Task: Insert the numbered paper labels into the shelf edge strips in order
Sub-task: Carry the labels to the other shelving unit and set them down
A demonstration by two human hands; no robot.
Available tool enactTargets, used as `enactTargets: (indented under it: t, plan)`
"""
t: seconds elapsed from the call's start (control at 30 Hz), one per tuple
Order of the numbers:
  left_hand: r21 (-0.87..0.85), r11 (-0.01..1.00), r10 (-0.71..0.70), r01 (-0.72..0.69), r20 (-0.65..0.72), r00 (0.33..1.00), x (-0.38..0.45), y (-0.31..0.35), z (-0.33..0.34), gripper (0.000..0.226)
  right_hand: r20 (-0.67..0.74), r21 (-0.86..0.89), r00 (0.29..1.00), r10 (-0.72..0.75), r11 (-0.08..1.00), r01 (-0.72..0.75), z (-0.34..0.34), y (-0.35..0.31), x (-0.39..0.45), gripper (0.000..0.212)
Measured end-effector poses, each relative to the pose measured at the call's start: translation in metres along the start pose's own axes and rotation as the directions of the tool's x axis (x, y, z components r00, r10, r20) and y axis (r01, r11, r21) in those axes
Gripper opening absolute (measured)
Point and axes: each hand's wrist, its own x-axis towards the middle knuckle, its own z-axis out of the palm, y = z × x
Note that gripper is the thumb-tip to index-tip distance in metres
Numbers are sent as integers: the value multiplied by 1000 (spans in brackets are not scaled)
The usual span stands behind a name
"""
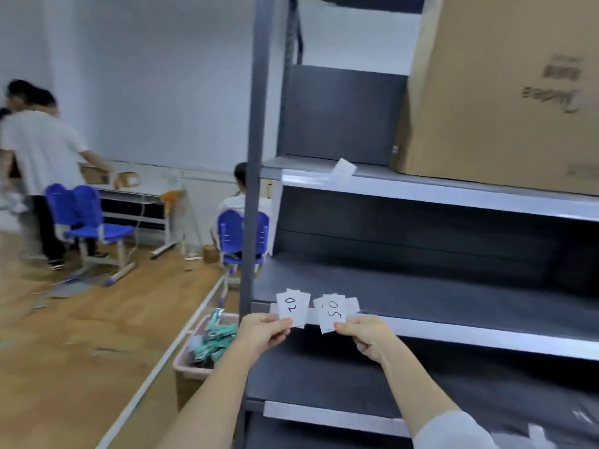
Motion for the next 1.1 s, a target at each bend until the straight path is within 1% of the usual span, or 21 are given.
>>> enactTargets:
  t: [0.1,0.27,0.37,0.43,0.5,0.63,0.73,0.8,0.9,0.93,1.03,1.1]
  plan:
    - [32,999,-30,29,44,999,8,-3,28,11,-70,32,997,18,999,-16,-31,13,0,31]
    - [80,996,-56,43,171,984,24,2,72,17,-205,23,978,37,999,-33,-77,11,-1,18]
    - [112,993,-55,32,206,977,34,-2,90,21,-244,43,969,34,999,-24,-92,14,2,30]
    - [121,992,-72,47,218,973,42,-8,100,13,-270,70,962,43,997,-25,-101,19,4,30]
    - [116,991,-98,72,233,968,49,-14,110,4,-284,68,957,64,997,-47,-113,24,10,22]
    - [99,990,-120,100,218,969,71,-25,131,11,-298,76,948,111,993,-93,-141,34,34,12]
    - [88,990,-124,108,202,972,93,-31,157,9,-309,67,941,136,990,-121,-170,36,59,12]
    - [101,991,-108,89,199,974,110,-33,181,7,-312,45,939,141,990,-134,-192,34,81,7]
    - [104,992,-94,74,198,976,136,-36,220,8,-320,29,940,122,992,-119,-228,31,119,23]
    - [105,991,-99,80,191,977,145,-36,232,8,-315,31,941,121,993,-117,-240,29,131,24]
    - [112,987,-131,114,164,978,169,-42,260,7,-299,62,944,141,990,-128,-265,26,164,16]
    - [117,984,-154,138,143,978,186,-47,271,14,-285,68,947,151,988,-137,-273,27,182,18]
